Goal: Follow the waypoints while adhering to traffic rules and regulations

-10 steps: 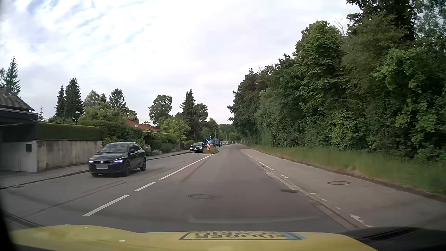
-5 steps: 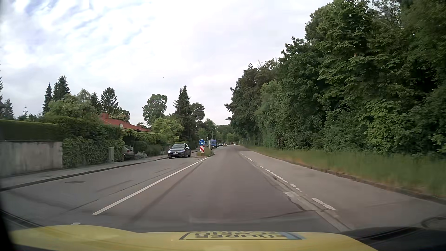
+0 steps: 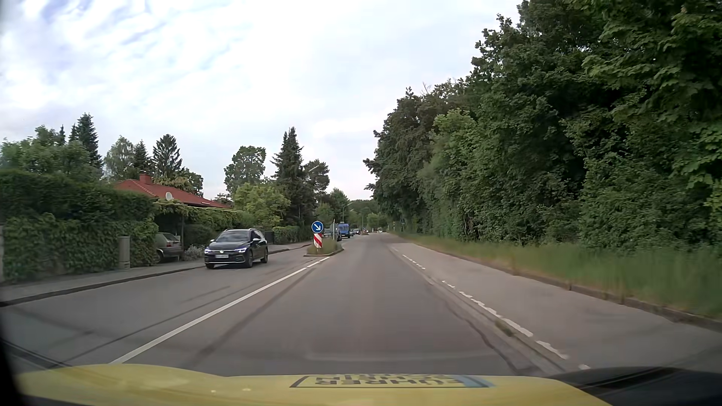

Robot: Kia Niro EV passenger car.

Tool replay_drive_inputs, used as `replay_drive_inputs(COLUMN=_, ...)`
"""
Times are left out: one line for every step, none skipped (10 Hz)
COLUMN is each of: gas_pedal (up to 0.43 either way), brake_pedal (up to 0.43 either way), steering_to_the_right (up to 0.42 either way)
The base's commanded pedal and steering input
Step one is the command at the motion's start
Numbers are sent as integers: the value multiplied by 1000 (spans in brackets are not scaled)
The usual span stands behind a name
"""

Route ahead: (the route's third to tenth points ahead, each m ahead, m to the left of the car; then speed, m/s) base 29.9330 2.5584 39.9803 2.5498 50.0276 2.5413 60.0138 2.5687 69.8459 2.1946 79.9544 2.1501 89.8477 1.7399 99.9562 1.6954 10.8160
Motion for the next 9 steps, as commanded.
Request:
replay_drive_inputs(gas_pedal=59, brake_pedal=0, steering_to_the_right=-4)
replay_drive_inputs(gas_pedal=67, brake_pedal=0, steering_to_the_right=-4)
replay_drive_inputs(gas_pedal=67, brake_pedal=0, steering_to_the_right=-3)
replay_drive_inputs(gas_pedal=59, brake_pedal=0, steering_to_the_right=-4)
replay_drive_inputs(gas_pedal=47, brake_pedal=0, steering_to_the_right=0)
replay_drive_inputs(gas_pedal=39, brake_pedal=0, steering_to_the_right=3)
replay_drive_inputs(gas_pedal=39, brake_pedal=0, steering_to_the_right=4)
replay_drive_inputs(gas_pedal=39, brake_pedal=0, steering_to_the_right=4)
replay_drive_inputs(gas_pedal=39, brake_pedal=0, steering_to_the_right=4)
